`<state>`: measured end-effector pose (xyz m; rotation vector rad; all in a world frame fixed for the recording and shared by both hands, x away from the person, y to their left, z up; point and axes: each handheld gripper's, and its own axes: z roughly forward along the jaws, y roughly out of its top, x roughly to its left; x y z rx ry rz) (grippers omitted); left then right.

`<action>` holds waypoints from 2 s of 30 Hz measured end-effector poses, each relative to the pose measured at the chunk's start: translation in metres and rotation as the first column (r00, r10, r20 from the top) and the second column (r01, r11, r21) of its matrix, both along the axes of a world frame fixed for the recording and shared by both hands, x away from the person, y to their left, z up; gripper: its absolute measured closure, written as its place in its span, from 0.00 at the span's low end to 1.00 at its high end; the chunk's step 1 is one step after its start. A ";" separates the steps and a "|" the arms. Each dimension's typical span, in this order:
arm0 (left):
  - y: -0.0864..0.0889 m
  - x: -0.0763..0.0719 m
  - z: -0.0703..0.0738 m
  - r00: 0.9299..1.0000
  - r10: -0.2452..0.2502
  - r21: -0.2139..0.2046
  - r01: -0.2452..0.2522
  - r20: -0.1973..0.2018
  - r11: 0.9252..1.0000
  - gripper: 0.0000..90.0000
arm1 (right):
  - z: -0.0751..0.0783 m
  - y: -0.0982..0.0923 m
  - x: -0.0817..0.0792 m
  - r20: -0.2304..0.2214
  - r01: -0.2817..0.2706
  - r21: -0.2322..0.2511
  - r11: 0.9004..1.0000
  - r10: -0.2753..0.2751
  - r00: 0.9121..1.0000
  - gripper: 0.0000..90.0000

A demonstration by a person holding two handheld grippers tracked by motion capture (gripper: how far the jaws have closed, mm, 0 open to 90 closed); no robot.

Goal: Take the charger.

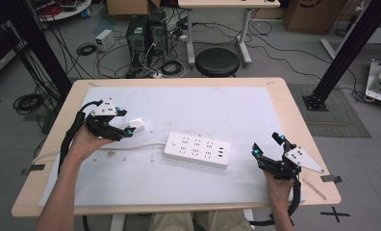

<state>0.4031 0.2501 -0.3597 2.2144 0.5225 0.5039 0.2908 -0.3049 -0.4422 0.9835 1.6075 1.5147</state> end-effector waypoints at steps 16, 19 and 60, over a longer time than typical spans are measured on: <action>-0.005 0.051 -0.021 0.991 0.011 0.056 -0.003 -0.133 0.998 0.29 | 0.000 0.001 0.000 -0.004 -0.002 -0.004 1.000 0.002 1.000 0.19; -0.004 0.057 -0.028 0.986 0.029 0.059 -0.020 -0.162 0.998 0.29 | 0.000 0.001 0.001 0.001 -0.003 -0.012 1.000 0.003 1.000 0.19; -0.012 0.077 -0.069 0.967 0.066 0.150 -0.030 -0.246 0.988 0.44 | 0.000 0.002 0.000 -0.002 -0.006 -0.020 1.000 0.006 1.000 0.19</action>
